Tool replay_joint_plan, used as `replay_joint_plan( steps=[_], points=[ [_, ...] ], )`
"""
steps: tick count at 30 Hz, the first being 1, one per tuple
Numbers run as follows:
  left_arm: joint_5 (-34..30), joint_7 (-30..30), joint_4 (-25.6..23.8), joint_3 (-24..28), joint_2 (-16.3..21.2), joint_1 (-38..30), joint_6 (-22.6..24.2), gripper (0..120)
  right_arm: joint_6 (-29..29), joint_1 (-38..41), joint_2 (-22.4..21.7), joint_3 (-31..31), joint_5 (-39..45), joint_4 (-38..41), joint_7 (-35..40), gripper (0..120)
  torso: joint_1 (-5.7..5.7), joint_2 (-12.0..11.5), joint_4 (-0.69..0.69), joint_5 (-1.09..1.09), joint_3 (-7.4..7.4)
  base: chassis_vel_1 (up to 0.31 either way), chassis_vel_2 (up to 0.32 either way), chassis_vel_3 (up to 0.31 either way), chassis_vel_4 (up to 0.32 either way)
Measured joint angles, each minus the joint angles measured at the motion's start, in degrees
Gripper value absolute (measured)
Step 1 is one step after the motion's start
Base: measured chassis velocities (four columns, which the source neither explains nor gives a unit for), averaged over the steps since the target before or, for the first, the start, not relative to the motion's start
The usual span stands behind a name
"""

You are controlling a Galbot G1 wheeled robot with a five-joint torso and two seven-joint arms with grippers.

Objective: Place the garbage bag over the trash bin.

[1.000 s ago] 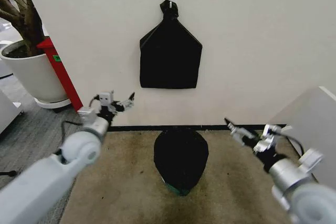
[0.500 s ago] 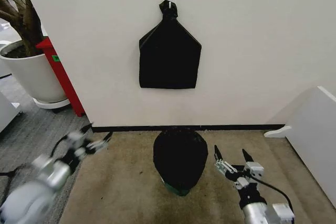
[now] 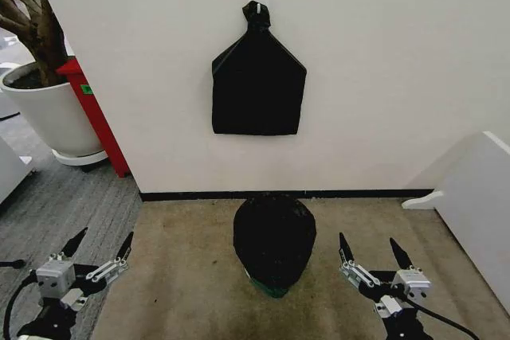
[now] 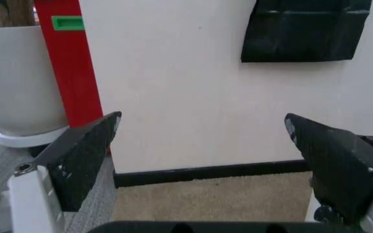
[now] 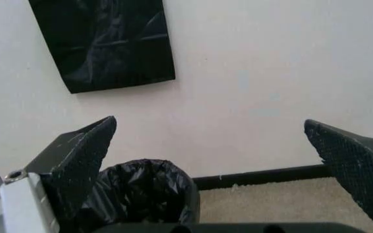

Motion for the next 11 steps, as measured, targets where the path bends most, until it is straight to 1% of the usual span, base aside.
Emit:
replay_joint_plan(
  steps=[11],
  points=[
    [-0.21,-0.02,0.29,0.44,0.29,-0.37,0.1,100,-0.24,0.25,-0.1,0.05,0.37,-0.14,0.1,100,0.0,0.0,0.01,0.0,0.0,0.0,0.0,0.0,0.0]
  ],
)
